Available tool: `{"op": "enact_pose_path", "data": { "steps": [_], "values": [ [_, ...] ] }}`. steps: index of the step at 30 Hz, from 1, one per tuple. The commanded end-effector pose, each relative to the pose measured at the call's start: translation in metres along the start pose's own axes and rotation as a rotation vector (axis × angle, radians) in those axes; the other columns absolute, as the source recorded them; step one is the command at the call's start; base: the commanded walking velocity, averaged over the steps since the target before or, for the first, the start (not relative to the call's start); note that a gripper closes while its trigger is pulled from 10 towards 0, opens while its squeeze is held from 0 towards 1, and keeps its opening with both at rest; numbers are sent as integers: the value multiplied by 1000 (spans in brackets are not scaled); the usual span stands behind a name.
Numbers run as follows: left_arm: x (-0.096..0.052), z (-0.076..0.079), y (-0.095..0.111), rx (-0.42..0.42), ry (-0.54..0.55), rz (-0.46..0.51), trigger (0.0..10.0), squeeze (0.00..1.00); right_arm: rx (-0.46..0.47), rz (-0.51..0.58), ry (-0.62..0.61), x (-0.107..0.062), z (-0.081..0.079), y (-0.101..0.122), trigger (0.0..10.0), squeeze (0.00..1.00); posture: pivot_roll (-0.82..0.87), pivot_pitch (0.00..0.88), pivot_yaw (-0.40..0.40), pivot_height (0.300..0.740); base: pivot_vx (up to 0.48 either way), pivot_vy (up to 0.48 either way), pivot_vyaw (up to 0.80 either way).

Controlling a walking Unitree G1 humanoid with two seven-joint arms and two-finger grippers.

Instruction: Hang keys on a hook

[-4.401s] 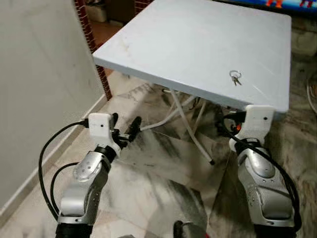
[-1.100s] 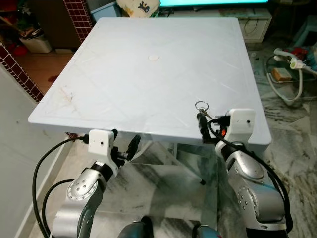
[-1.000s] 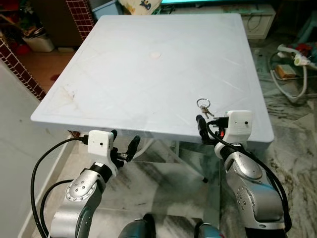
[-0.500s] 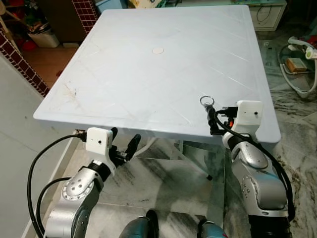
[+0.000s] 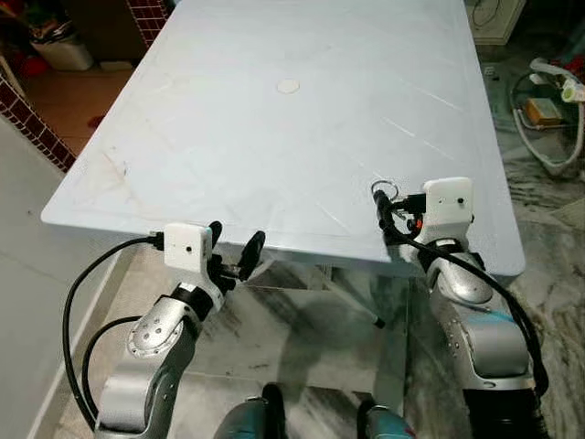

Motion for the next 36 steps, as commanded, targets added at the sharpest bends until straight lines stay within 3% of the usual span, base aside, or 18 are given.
{"op": "enact_pose_path", "data": {
  "steps": [1, 6, 10, 18, 27, 30, 31, 32, 34, 36],
  "values": [
    [0, -4, -2, 0, 20, 0, 10000, 0, -9, 2, 19, 2, -6, 0, 10000, 0, -37, 254, 62, 740, 0, 0, 0],
    [7, -1, 2, -21, 23, 23, 10000, 0, -30, 3, 15, 8, -5, 1, 10000, 0, -43, 258, 55, 740, 0, 0, 0],
    [12, 0, 6, -23, 28, 39, 10000, 0, 61, -28, 15, 16, -2, -1, 10000, 0, -49, 267, 56, 740, 0, 0, 0],
    [11, -5, 4, -9, 35, 33, 10000, 0, 86, -43, 6, 25, 4, -4, 10000, 0, -41, 271, 67, 740, 0, 0, 0],
    [11, -2, 4, -7, 26, 32, 10000, 0, 122, -89, 61, 38, -14, -16, 10000, 0, -33, 274, 73, 740, 0, 0, 0],
    [11, -3, 4, -4, 29, 29, 10000, 0, 117, -117, 83, 42, -21, -26, 7686, 0, -28, 274, 71, 740, 0, 0, 0],
    [11, -3, 4, -4, 30, 29, 10000, 0, 120, -125, 88, 44, -23, -29, 3882, 0, -25, 274, 70, 740, 0, 0, 0],
    [11, -3, 4, -4, 30, 29, 10000, 0, 120, -125, 88, 44, -23, -29, 3882, 0, -25, 274, 70, 740, 0, 0, 0],
    [11, -3, 4, -3, 33, 29, 10000, 0, 119, -142, 110, 45, -29, -35, 0, 0, -21, 274, 68, 740, 0, 0, 0],
    [11, -4, 4, -3, 34, 29, 10000, 0, 115, -164, 113, 45, -30, -41, 0, 0, -20, 273, 68, 740, 0, 0, 0]
  ]
}}
Point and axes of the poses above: a point about 5 cm out from each wrist's last joint towards the gripper, its own x axis pointing out of the wrist towards the gripper, its own y axis along the axis of the wrist's last joint, z = x × y, the point moved 6 cm from there along x, pointing out of the wrist towards the gripper, and after that the axes turned 2 degrees about x, right-handed, at the moved point
